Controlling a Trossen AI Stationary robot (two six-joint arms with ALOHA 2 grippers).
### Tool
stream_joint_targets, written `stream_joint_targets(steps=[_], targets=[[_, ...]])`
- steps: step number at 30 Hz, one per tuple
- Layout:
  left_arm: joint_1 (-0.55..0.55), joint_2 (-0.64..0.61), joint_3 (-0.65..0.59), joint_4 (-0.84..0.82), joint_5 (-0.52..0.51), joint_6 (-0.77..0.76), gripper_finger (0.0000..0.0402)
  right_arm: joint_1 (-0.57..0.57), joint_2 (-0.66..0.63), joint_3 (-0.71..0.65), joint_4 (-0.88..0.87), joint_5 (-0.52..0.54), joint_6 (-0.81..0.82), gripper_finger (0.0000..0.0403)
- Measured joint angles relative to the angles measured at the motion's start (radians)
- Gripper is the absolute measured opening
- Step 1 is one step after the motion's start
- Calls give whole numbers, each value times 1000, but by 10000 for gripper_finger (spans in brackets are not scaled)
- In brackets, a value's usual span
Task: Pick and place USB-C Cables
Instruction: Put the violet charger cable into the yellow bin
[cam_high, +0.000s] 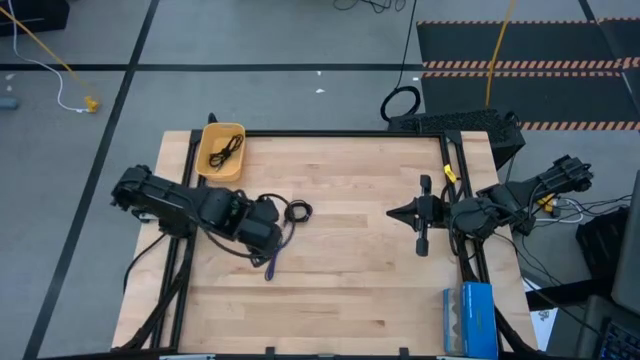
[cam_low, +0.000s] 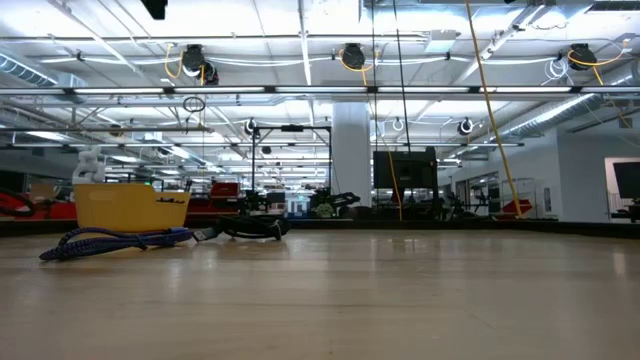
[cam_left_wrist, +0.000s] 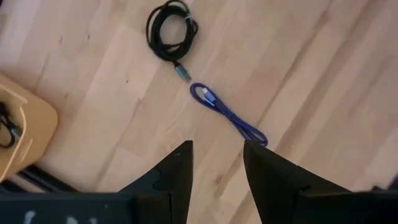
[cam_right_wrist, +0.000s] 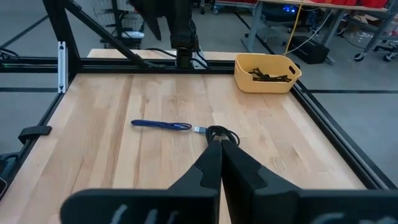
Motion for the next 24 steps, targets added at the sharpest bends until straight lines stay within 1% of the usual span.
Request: stream_joint_targets(steps=[5, 9, 15, 19, 24], targets=[[0, 81, -2, 1, -8, -50, 145, 0, 0, 0, -3, 0, 0, 0], [0, 147, -2, 2, -8, -59, 145, 0, 0, 0, -14, 0, 0, 0], [0, 207, -11, 5, -20, -109, 145, 0, 0, 0, -15, 0, -3, 0], [0, 215, -76, 42, -26, -169, 145, 0, 0, 0, -15, 0, -9, 0], [0, 216, -183, 112, -6, -311, 145, 0, 0, 0, -18, -2, -11, 0]])
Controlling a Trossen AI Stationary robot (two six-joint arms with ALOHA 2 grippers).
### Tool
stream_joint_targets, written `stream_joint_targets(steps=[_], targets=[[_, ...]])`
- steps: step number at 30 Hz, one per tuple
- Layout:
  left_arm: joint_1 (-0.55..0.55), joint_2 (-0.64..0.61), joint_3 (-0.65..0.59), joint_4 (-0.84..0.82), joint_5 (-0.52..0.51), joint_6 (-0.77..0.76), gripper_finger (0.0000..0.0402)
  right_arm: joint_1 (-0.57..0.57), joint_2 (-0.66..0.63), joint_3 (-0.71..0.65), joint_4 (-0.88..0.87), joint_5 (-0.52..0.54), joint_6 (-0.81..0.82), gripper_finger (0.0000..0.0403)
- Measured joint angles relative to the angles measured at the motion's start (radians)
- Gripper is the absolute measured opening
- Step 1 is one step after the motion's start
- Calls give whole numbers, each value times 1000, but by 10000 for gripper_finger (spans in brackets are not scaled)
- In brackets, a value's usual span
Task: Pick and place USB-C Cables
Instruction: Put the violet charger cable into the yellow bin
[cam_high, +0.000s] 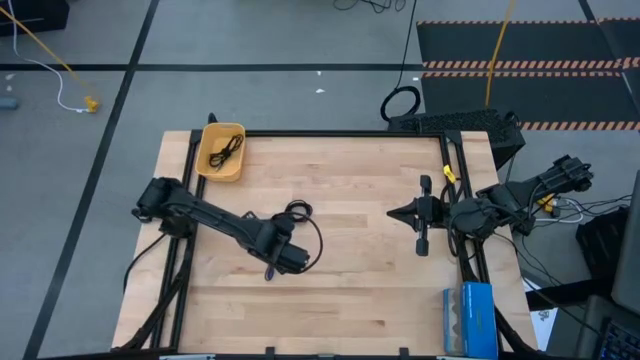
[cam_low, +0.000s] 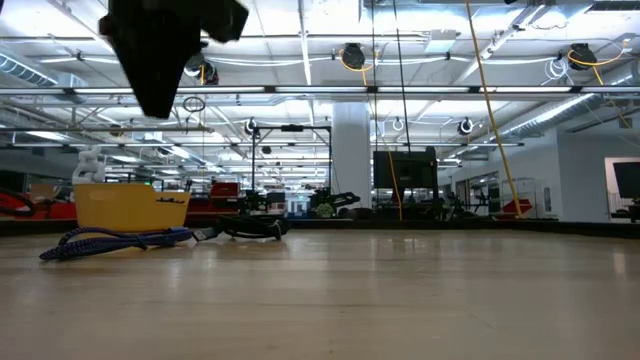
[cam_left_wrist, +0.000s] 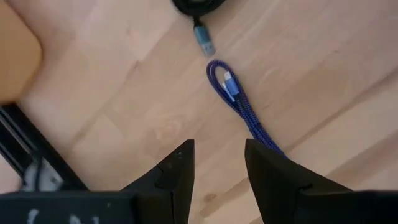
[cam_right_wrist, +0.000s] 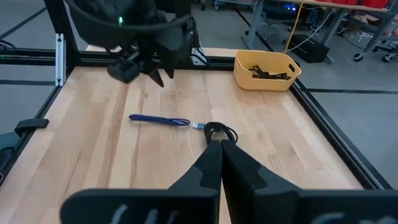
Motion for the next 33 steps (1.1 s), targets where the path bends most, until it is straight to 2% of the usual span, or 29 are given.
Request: stream_joint_targets(steps=[6, 16, 25, 33], targets=[[-2, 0, -111, 182, 27, -100, 145, 0, 0, 0, -8, -3, 44, 0], [-1, 0, -296, 430, 129, -228, 145, 0, 1, 0, -9, -80, 48, 0], [5, 0, -397, 558, 148, -268, 145, 0, 2, 0, -3, -80, 38, 0], [29, 0, -453, 609, 156, -267, 145, 0, 2, 0, 4, -80, 27, 0]])
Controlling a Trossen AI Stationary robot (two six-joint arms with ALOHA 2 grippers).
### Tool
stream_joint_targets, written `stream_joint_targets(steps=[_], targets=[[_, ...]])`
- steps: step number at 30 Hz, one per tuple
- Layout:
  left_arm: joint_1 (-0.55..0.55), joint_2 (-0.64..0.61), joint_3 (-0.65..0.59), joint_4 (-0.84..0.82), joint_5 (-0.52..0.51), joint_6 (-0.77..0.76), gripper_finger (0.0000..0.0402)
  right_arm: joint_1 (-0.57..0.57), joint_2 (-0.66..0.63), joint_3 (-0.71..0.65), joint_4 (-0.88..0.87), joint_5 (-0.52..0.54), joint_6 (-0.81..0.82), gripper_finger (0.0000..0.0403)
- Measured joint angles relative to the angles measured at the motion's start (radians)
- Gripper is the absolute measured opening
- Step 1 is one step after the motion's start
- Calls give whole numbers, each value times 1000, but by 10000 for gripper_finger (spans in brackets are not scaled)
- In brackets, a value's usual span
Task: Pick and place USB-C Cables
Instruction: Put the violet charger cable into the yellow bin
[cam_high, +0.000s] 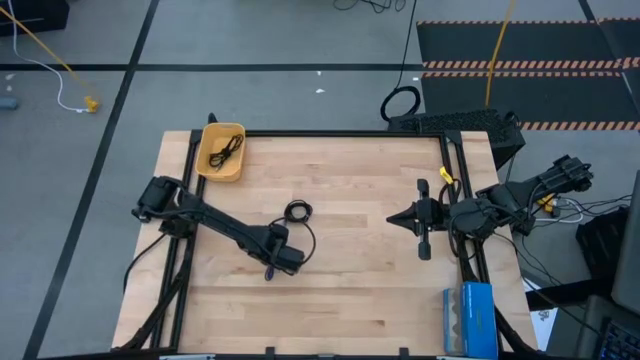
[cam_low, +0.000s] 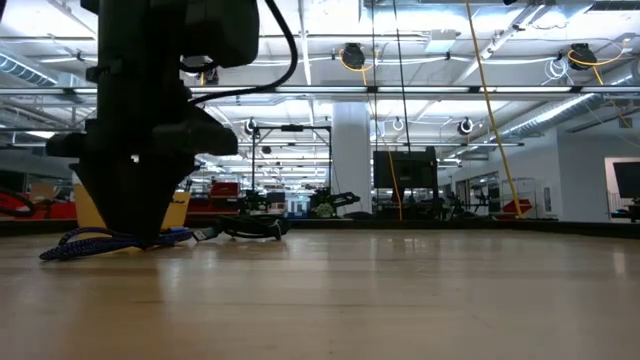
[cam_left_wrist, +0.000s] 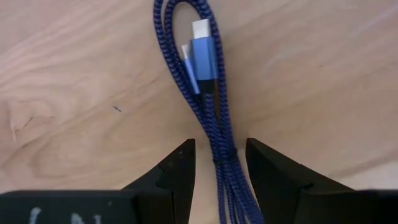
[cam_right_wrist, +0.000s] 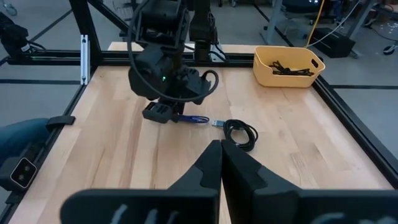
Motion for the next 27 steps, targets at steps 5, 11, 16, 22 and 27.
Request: stream_joint_targets(steps=[5, 11, 16, 22, 27], targets=[[7, -4, -26, 38, 14, 12, 145, 0, 0, 0, 0, 0, 0, 0], [10, -5, -29, 43, 18, 27, 145, 0, 0, 0, -1, 0, 7, 0], [10, -4, -29, 44, 18, 38, 145, 0, 0, 0, -12, 0, 11, 0], [10, -3, -29, 48, 20, 52, 114, 0, 0, 0, -12, 0, 11, 0], [13, -3, -29, 53, 21, 73, 57, 0, 0, 0, -12, 0, 11, 0]])
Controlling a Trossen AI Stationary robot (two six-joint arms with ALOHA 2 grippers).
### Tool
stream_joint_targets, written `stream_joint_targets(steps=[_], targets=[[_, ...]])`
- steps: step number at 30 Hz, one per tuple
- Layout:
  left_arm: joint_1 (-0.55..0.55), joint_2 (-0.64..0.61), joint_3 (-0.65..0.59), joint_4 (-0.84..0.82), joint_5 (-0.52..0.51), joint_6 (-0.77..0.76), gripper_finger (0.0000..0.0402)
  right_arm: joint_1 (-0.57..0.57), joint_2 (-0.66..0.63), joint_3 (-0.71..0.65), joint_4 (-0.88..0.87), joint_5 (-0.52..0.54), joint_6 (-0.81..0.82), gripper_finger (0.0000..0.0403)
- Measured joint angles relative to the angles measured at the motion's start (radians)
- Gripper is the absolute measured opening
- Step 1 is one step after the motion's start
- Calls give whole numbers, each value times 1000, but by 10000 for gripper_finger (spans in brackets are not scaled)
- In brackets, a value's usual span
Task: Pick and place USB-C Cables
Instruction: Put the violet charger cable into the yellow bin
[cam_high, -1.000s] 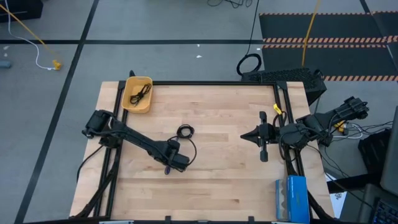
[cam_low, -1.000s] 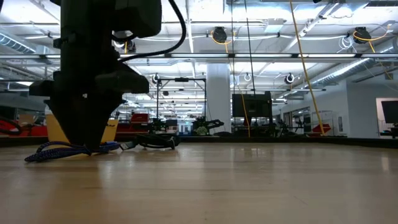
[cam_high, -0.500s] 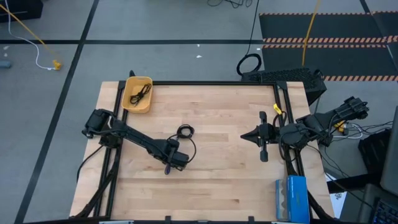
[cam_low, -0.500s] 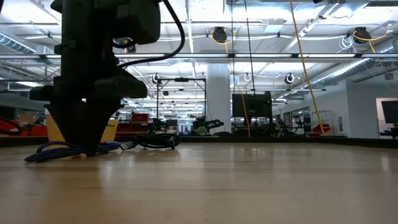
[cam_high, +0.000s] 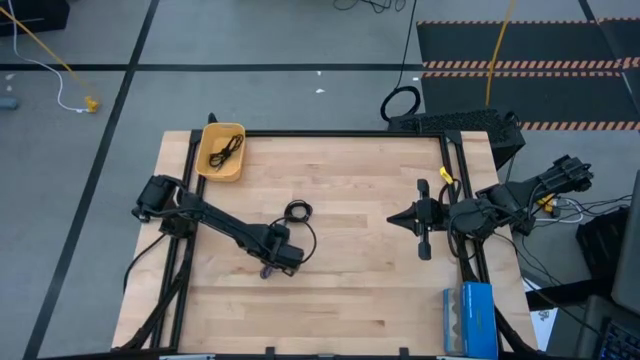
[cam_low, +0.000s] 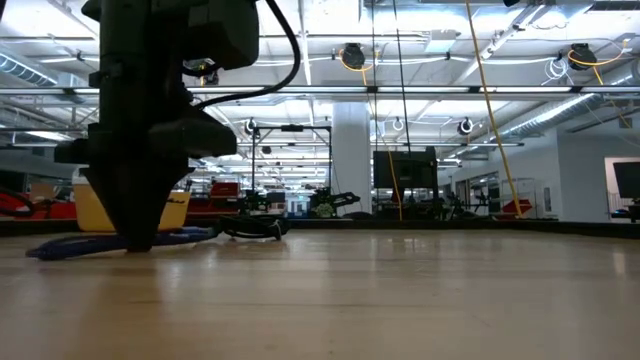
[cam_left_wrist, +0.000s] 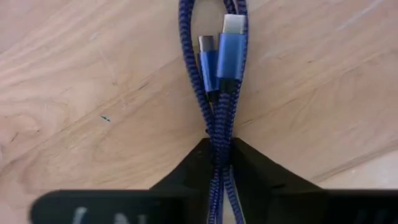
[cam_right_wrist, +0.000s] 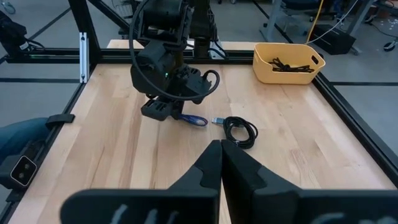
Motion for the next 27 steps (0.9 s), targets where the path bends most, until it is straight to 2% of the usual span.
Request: stream_joint_targets(steps=[5, 13, 18, 22, 27], targets=[[15, -15, 3, -19, 20, 117, 15, 0, 0, 0, 0, 0, 0, 0], [25, -167, 13, -45, 30, 226, 40, 0, 0, 0, 4, 0, -2, 0], [25, -303, 13, -100, 87, 319, 26, 0, 0, 0, 8, 0, -23, 0], [24, -424, 13, -147, 102, 467, 17, 0, 0, 0, 13, 0, -64, 0], [24, -551, 13, -208, 112, 611, 33, 0, 0, 0, 13, 2, -114, 0]])
